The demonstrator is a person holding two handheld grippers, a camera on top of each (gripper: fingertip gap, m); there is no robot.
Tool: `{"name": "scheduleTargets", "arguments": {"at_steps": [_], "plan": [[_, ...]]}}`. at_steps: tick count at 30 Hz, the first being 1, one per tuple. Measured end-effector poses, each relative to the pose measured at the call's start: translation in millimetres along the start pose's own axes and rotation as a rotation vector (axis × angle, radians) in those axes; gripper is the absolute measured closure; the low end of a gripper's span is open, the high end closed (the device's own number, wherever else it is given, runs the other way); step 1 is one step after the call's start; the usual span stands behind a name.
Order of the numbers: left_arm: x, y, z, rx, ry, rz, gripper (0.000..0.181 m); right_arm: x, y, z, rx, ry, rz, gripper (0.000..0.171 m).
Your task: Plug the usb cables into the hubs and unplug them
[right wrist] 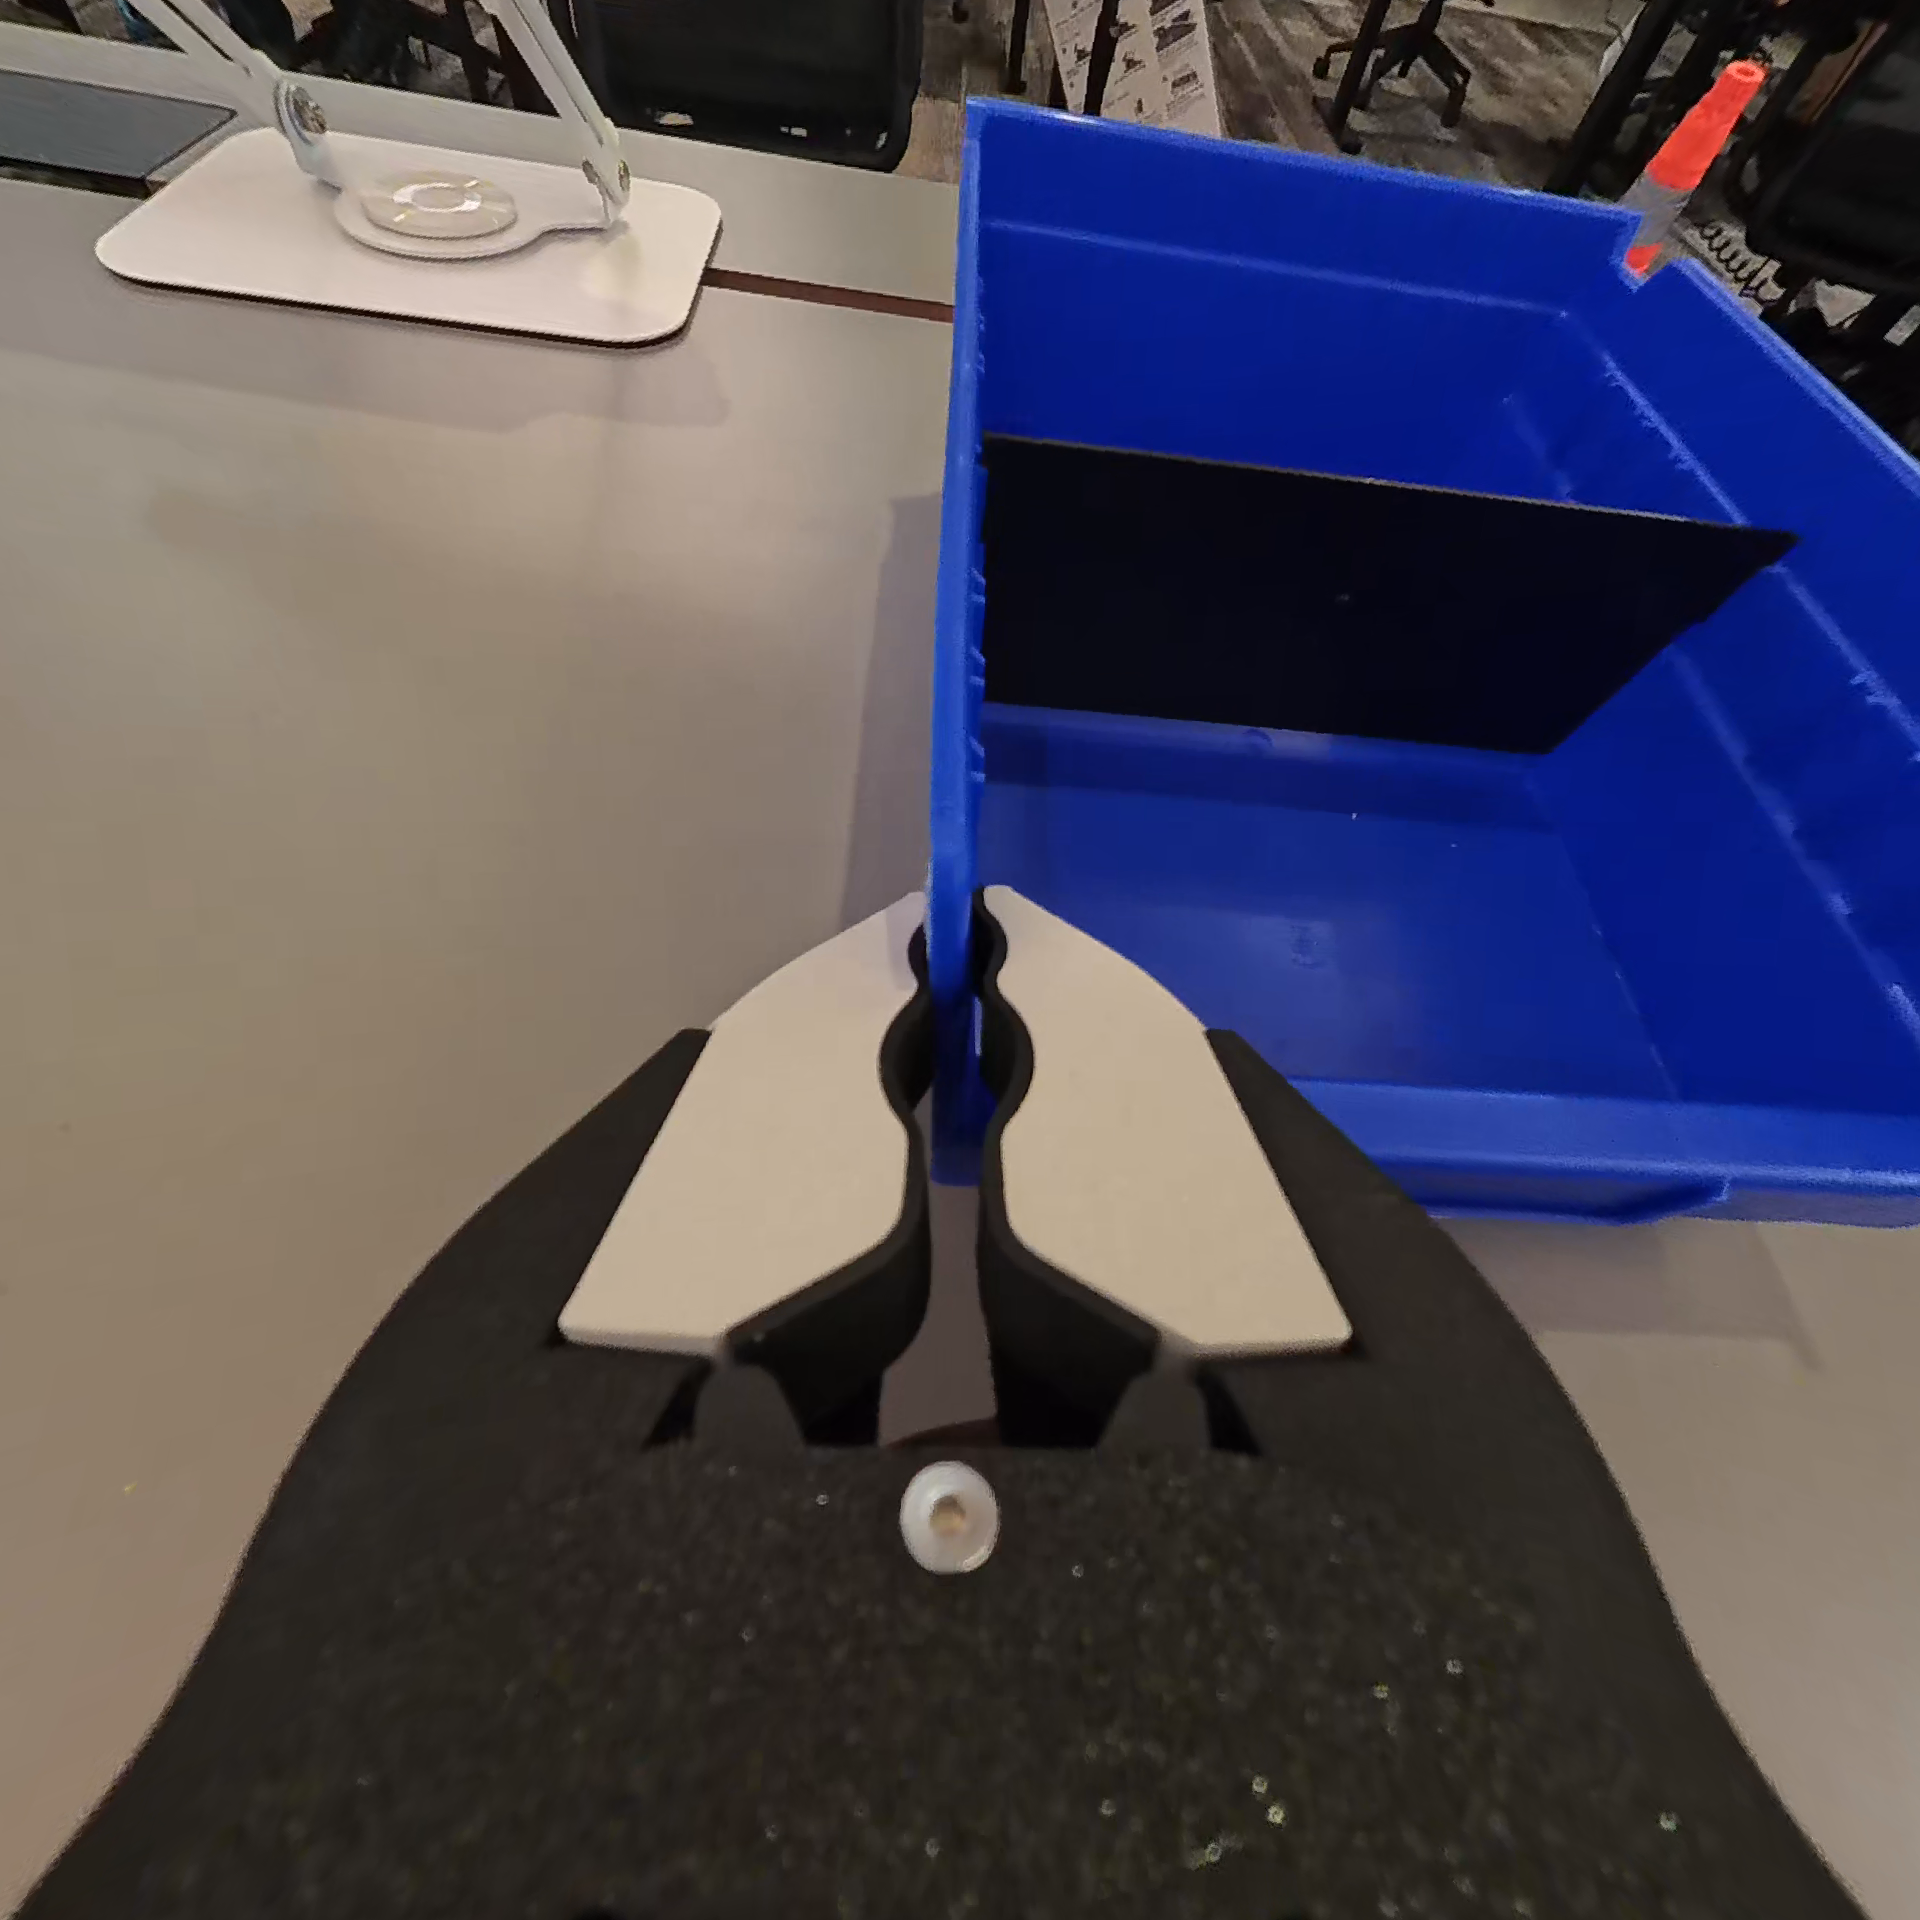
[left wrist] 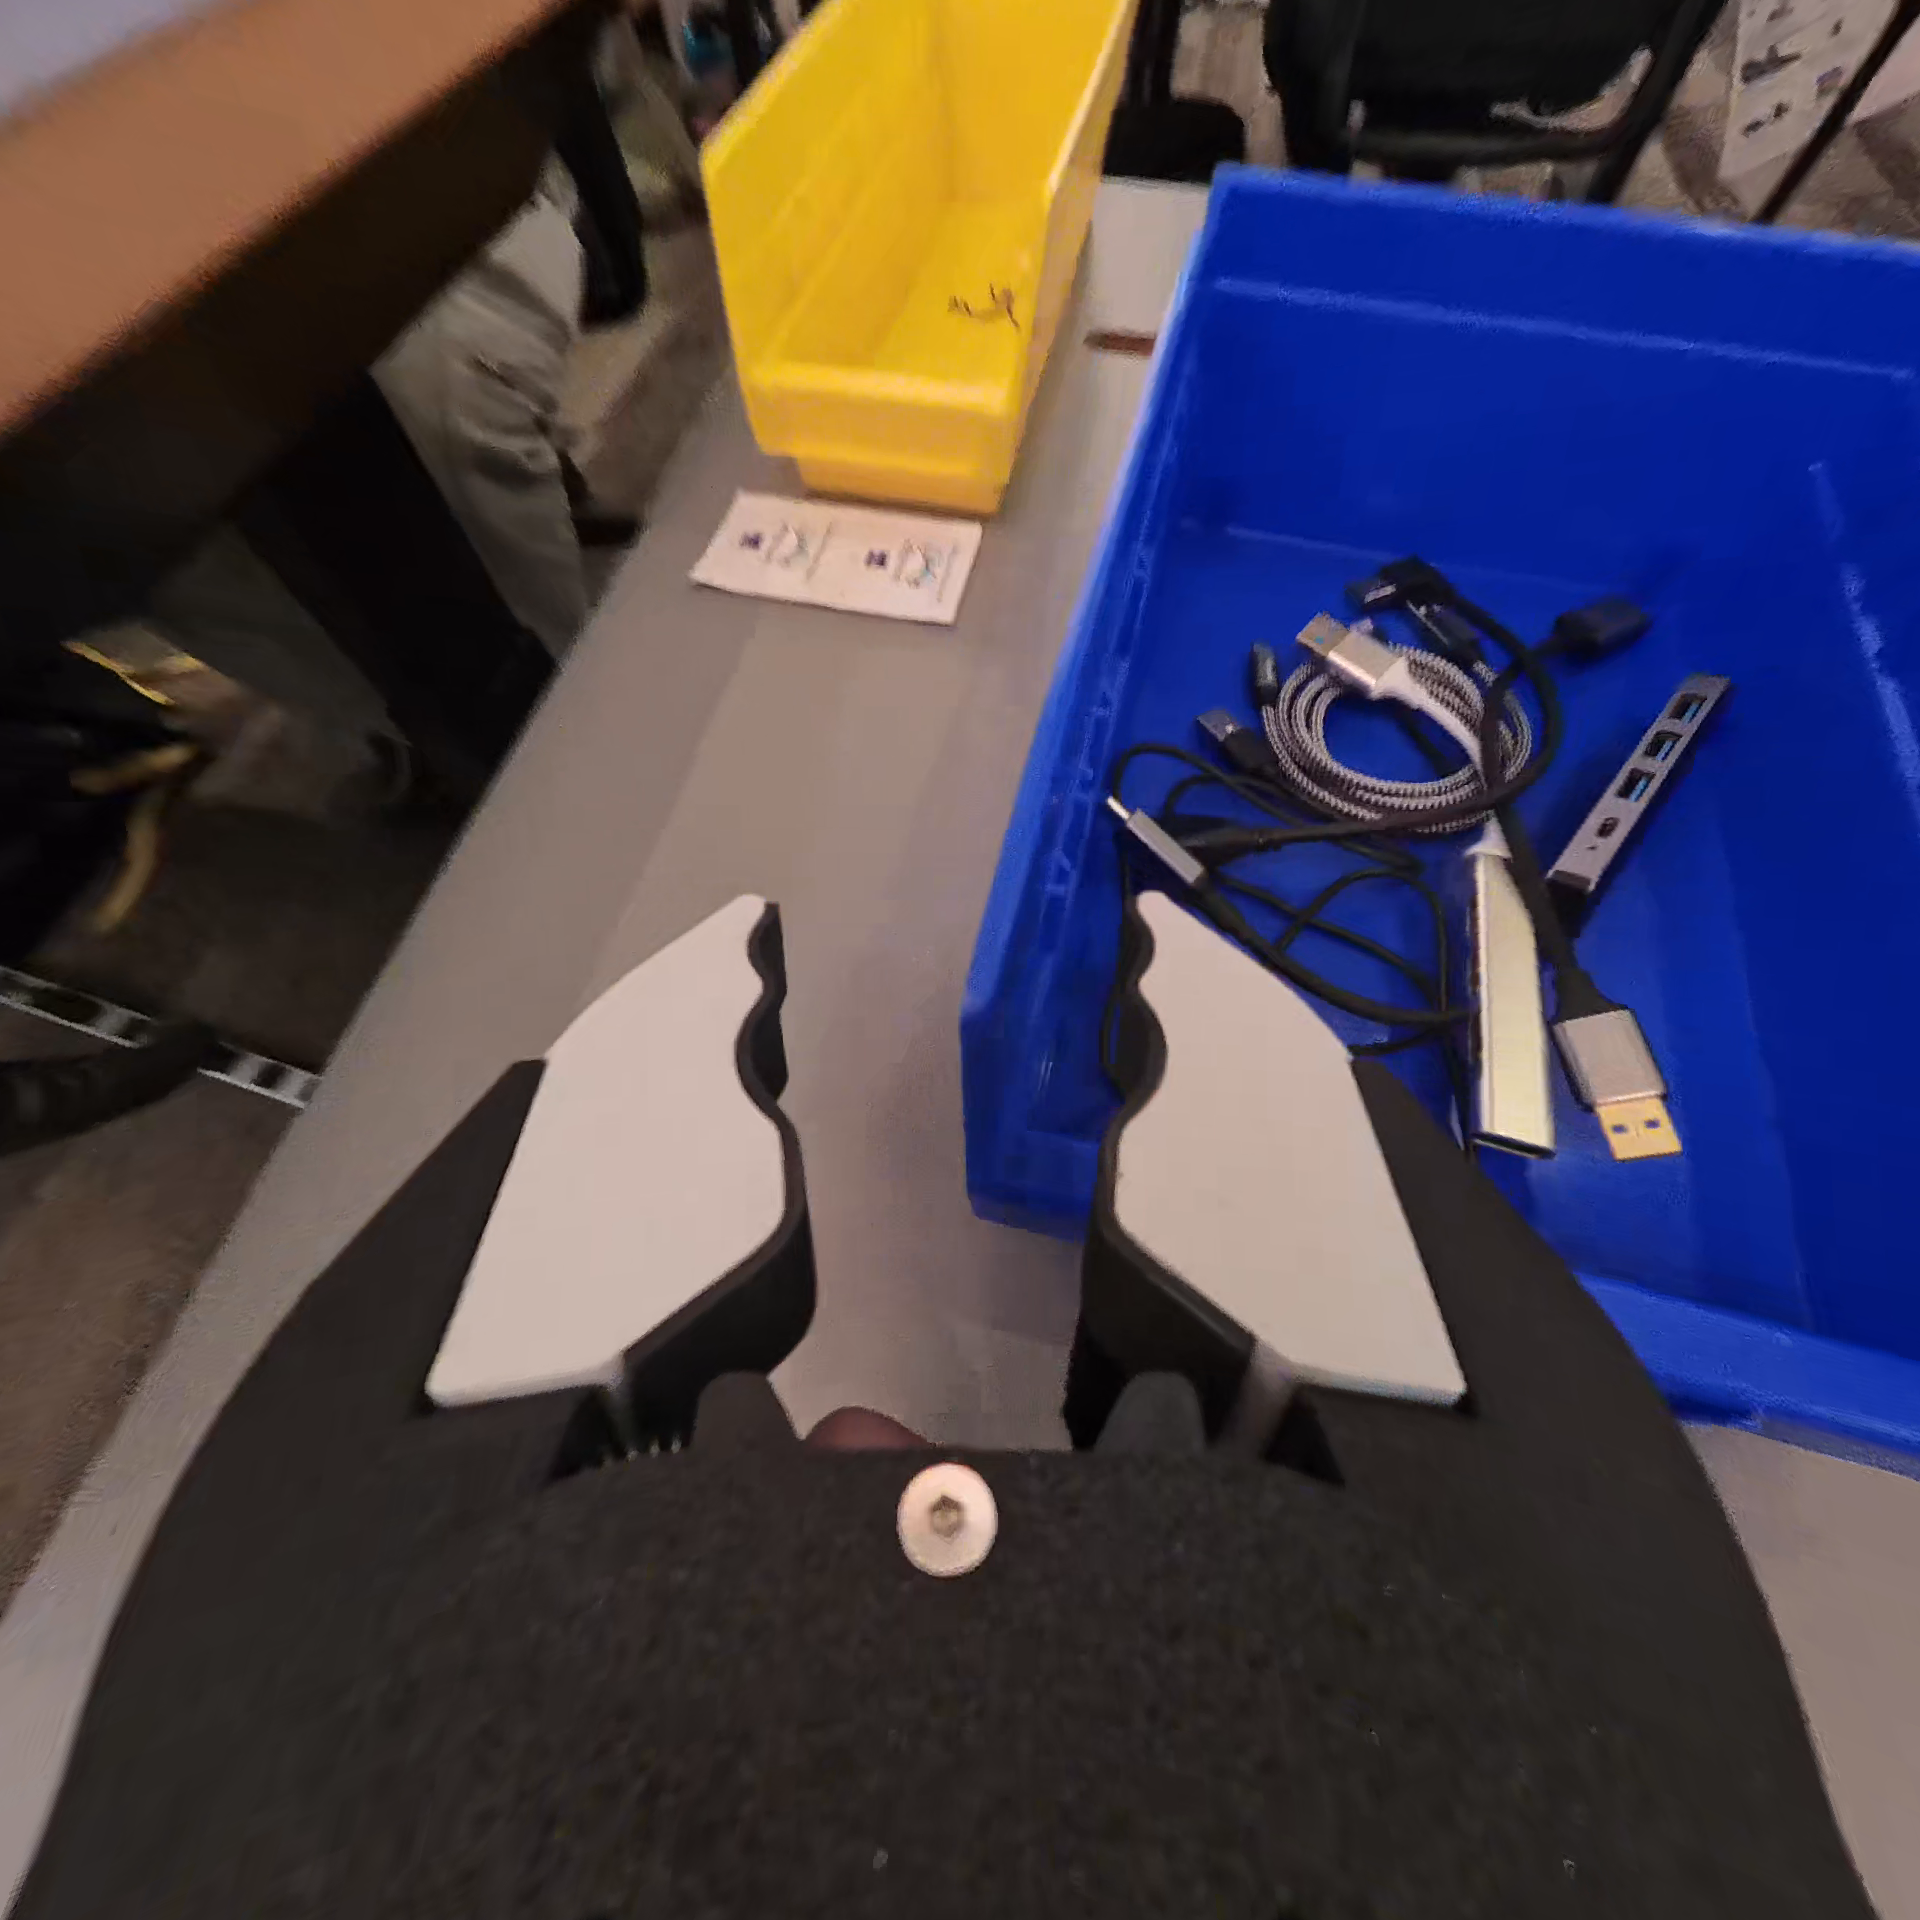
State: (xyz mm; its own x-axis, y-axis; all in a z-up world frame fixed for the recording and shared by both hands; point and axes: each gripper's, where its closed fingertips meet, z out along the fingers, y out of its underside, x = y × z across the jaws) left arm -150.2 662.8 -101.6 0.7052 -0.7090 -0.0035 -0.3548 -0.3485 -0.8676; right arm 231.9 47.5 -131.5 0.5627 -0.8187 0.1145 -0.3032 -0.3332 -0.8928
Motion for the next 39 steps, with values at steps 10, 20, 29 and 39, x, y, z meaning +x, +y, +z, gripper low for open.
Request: {"name": "scheduleTargets", "arguments": {"at_steps": [10,20,29,39], "plan": [[27.2,15.2,12.7,-0.079,0.169,0.001,0.176,-5.1,-43.8,-56.1,0.273,0.05,-0.102,0.146],[32.0,9.3,-4.7,-0.04,0.133,0.079,0.141,-140.1,-42.4,-48.4,0.413,-0.429,-0.313,0.149],[221.4,2.4,-115.6,0.487,0.364,0.211,0.11,-144.2,-45.6,-52.2,0.445,-0.407,-0.206,0.14],[259.3,25.9,-67.9,0.314,0.176,0.275,0.126,-71.9,-69.0,-93.1,0.662,-0.099,-0.237,0.146]]}}
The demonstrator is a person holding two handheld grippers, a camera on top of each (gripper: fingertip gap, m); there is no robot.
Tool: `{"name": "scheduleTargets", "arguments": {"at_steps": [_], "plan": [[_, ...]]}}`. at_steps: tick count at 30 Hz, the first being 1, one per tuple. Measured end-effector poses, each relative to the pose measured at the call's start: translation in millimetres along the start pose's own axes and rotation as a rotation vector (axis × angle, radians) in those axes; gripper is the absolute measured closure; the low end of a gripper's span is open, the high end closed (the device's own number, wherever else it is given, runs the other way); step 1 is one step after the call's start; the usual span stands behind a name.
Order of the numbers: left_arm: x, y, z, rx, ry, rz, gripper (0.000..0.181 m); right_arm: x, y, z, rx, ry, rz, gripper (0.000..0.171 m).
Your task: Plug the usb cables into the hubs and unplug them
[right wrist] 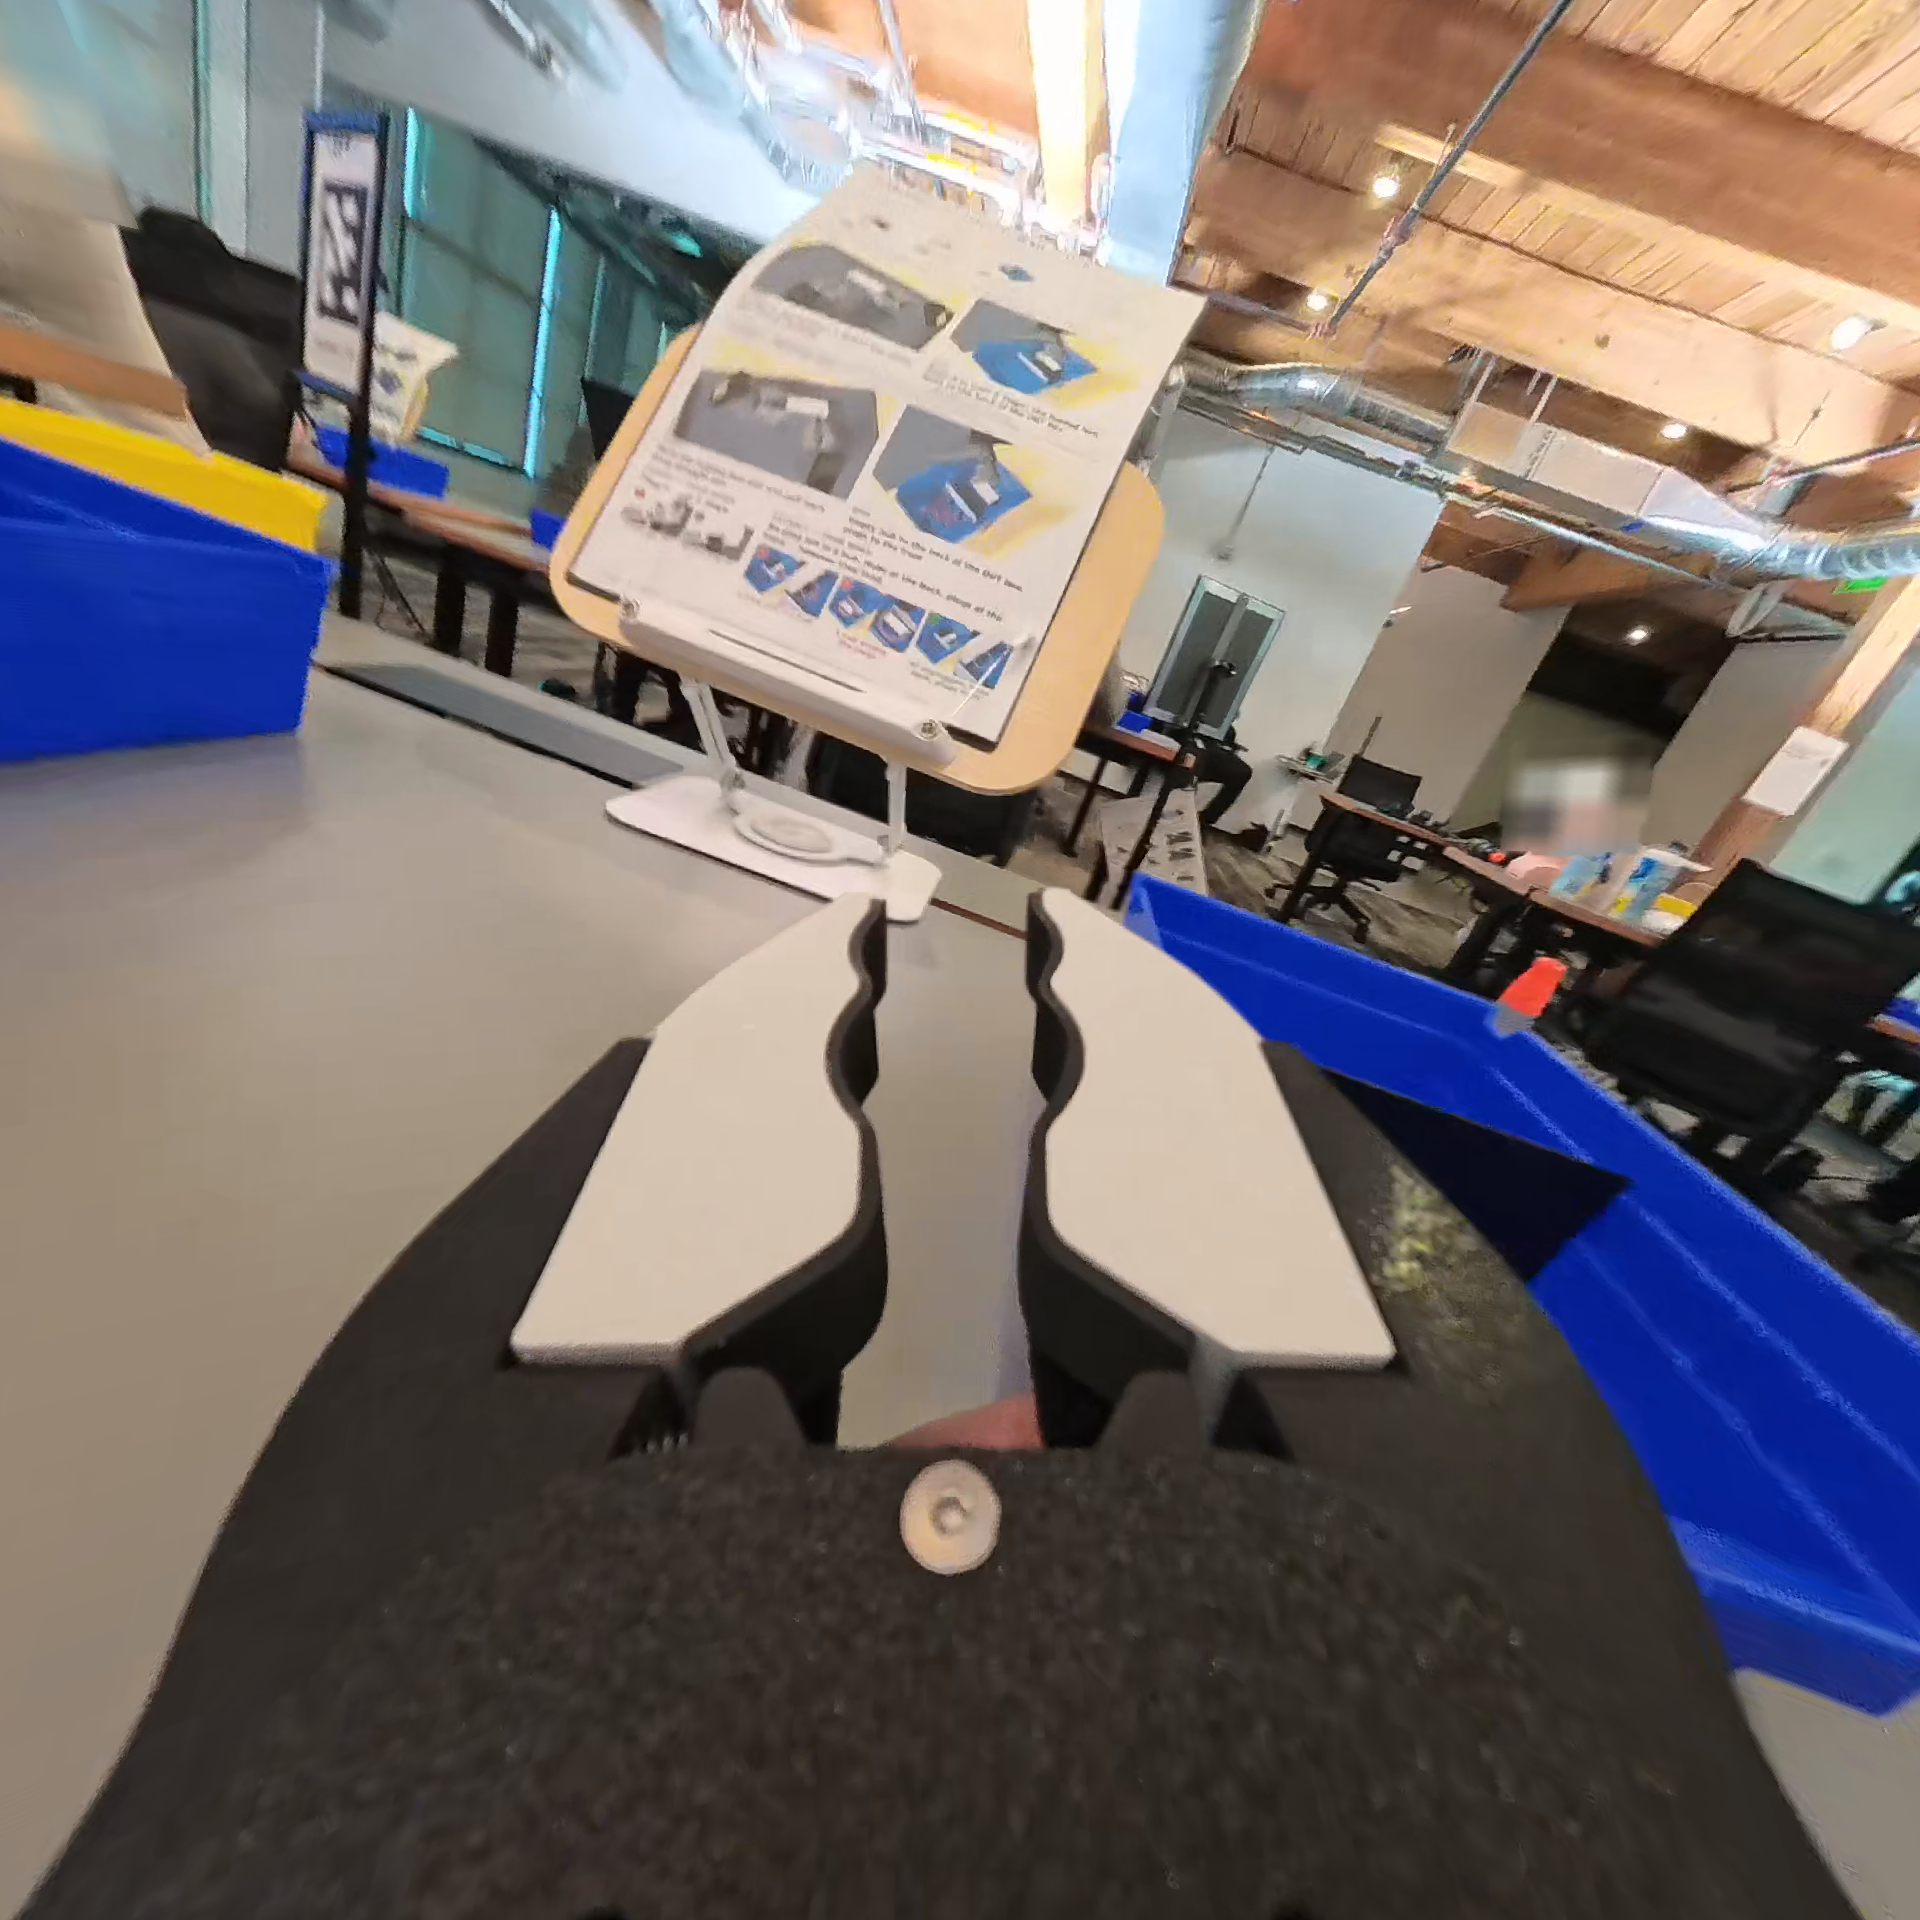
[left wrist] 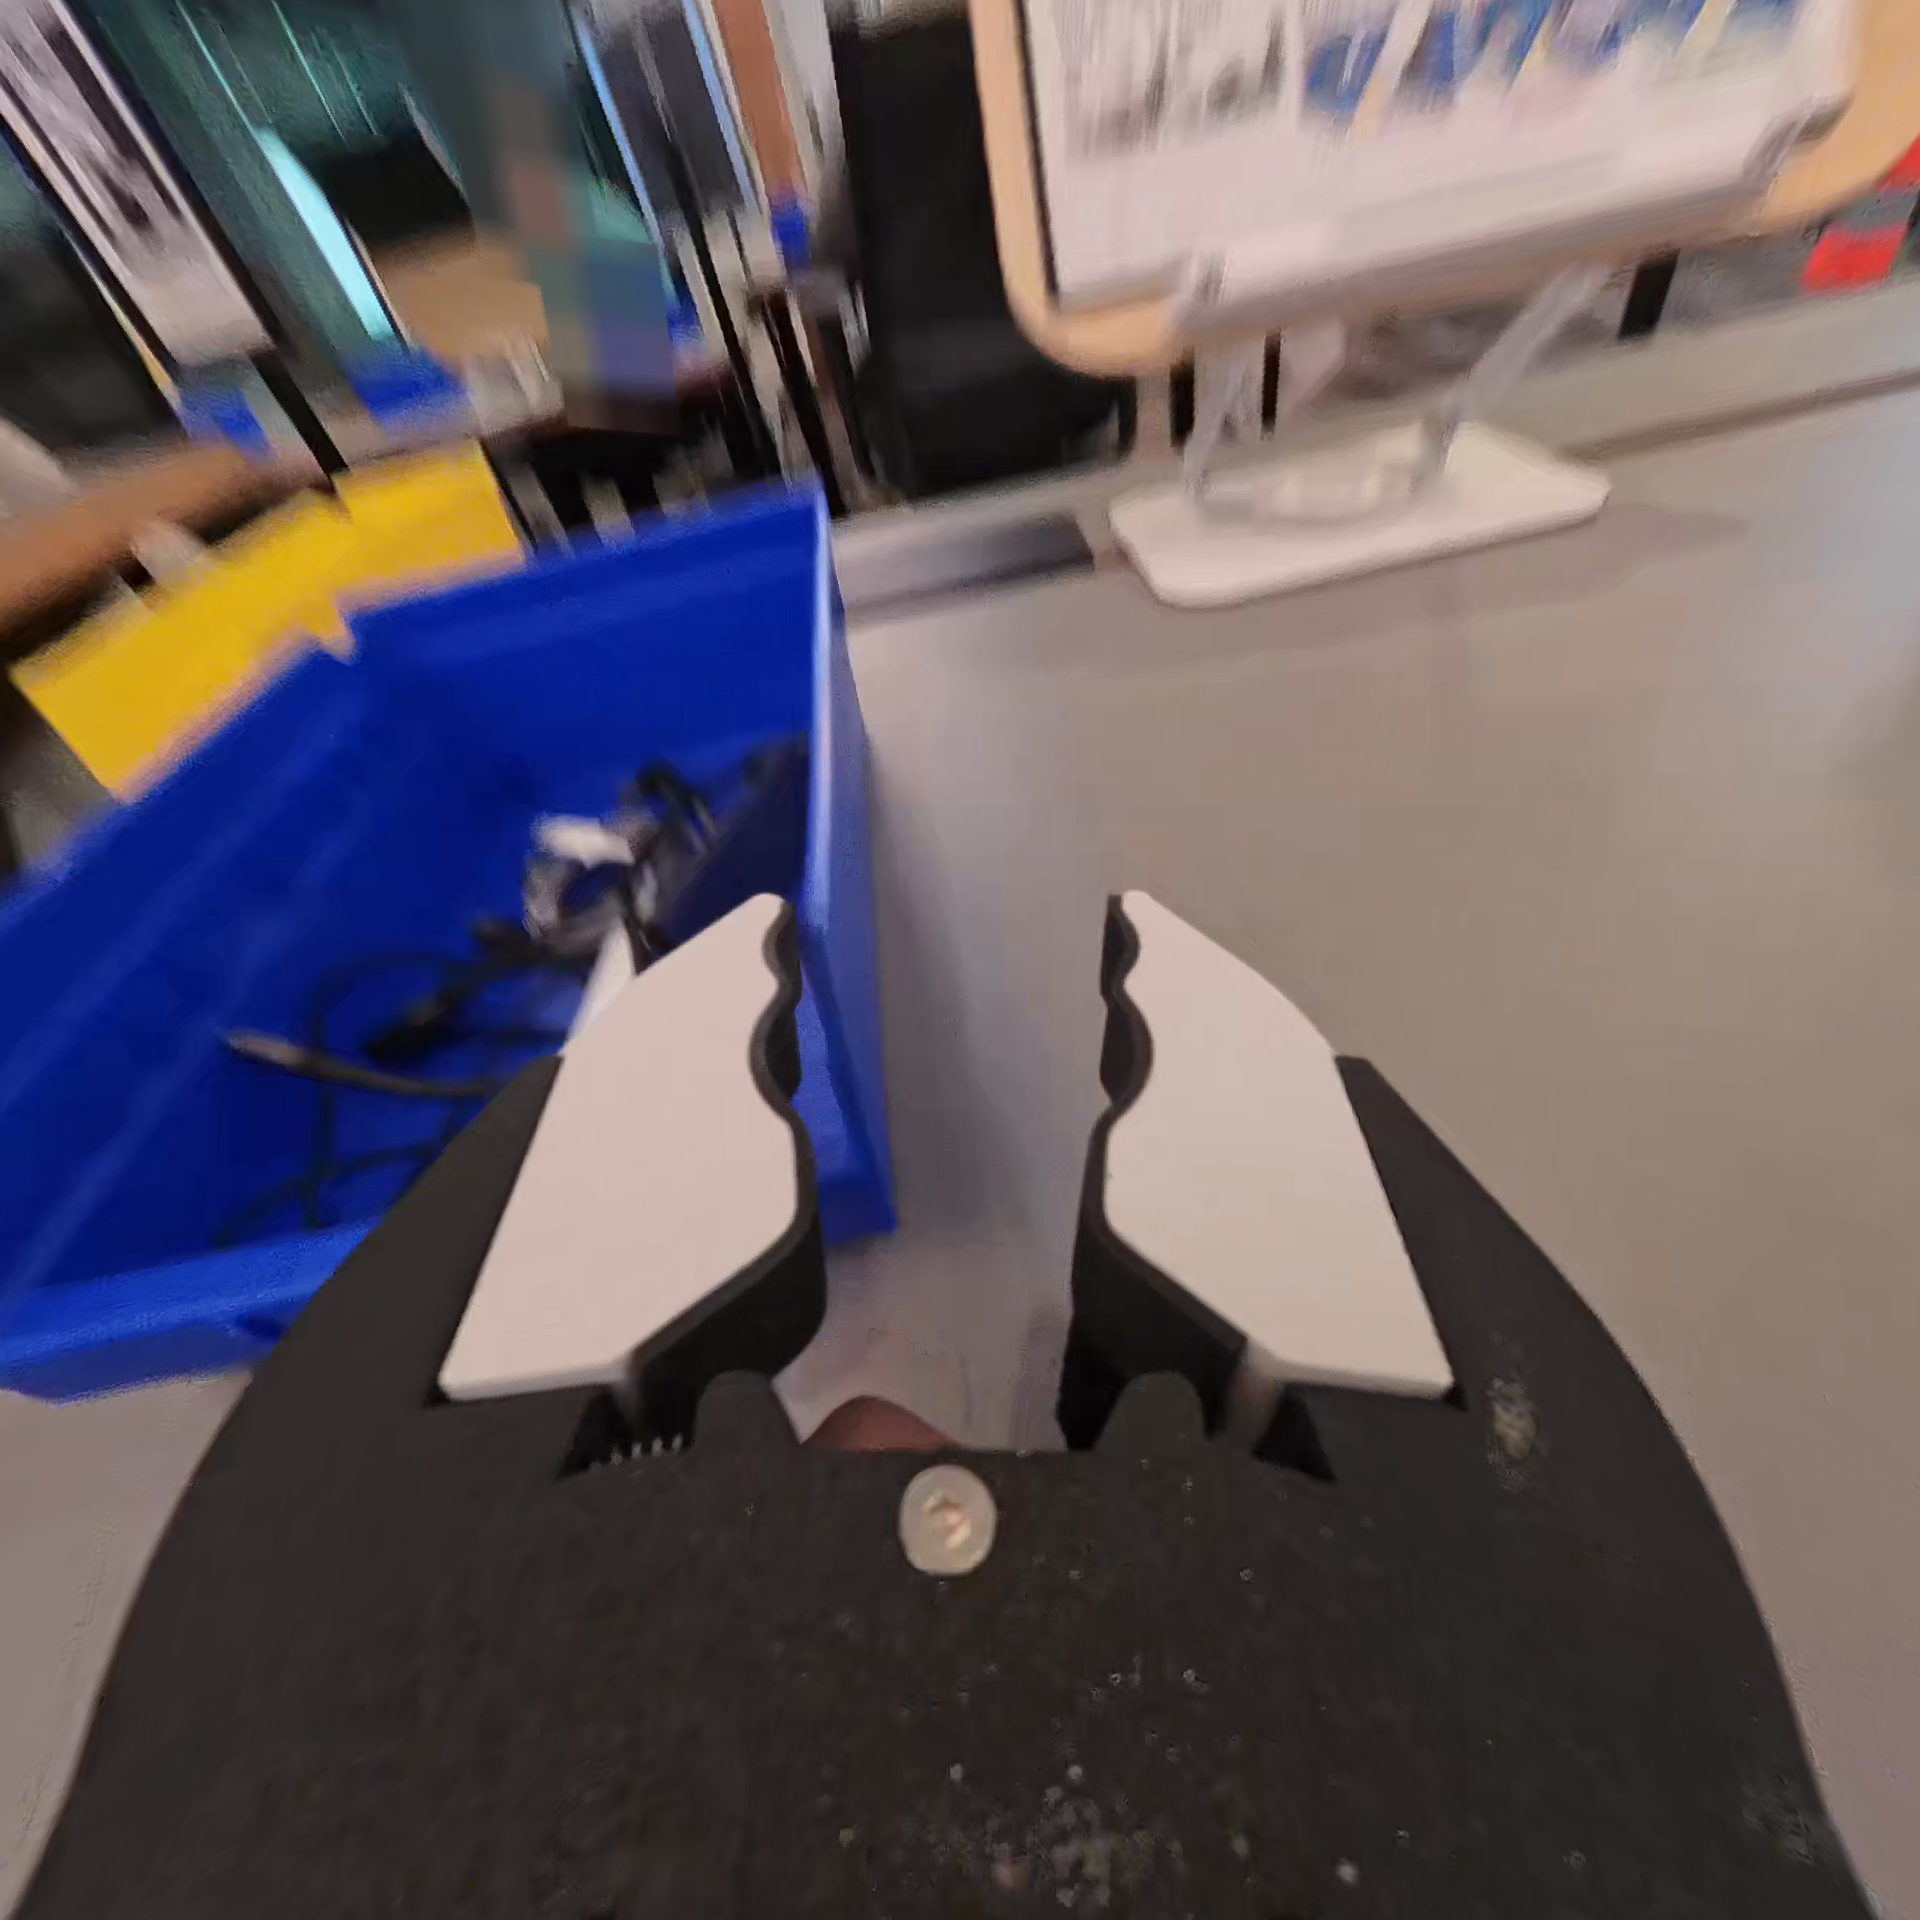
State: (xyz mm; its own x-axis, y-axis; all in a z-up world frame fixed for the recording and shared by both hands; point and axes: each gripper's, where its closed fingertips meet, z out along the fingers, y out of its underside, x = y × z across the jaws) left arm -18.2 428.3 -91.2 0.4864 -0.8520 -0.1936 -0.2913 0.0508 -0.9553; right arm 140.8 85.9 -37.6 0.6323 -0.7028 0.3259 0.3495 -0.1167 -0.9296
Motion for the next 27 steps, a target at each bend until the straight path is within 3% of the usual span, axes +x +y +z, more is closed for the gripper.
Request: {"name": "scheduleTargets", "arguments": {"at_steps": [4,5,7,9,13,19,22,24,27], "plan": [[-8.7,36.2,23.3,-0.198,0.008,-0.089,0.129,-14.3,-0.3,-2.1,0.04,-0.044,0.006,0.149],[-11.9,36.1,22.4,-0.196,0.003,-0.095,0.138,-17.8,-4.5,-4.7,0.07,-0.048,-0.026,0.153],[-21.3,34.1,18.6,-0.178,-0.018,-0.109,0.175,-28.6,-7.5,-7.6,0.083,-0.07,-0.095,0.153],[-25.2,34.9,16.8,-0.179,-0.021,-0.087,0.179,-38.5,-5.8,-7.2,0.071,-0.074,-0.178,0.153],[-28.2,36.0,14.4,-0.173,-0.036,-0.078,0.179,-53.2,-1.5,-5.8,0.056,-0.099,-0.273,0.153],[-31.2,34.9,2.1,-0.155,-0.039,-0.093,0.174,-53.6,7.4,-1.7,0.009,-0.147,-0.21,0.154],[-8.9,6.5,-22.6,-0.019,-0.007,-0.095,0.13,-51.3,11.5,1.3,-0.021,-0.177,-0.123,0.154],[24.5,-13.9,-37.5,0.09,0.084,-0.07,0.14,-51.1,15.9,3.7,-0.052,-0.204,-0.052,0.152],[71.0,-30.0,-49.5,0.203,0.172,-0.048,0.139,-54.8,23.5,8.1,-0.109,-0.249,0.076,0.15]]}}
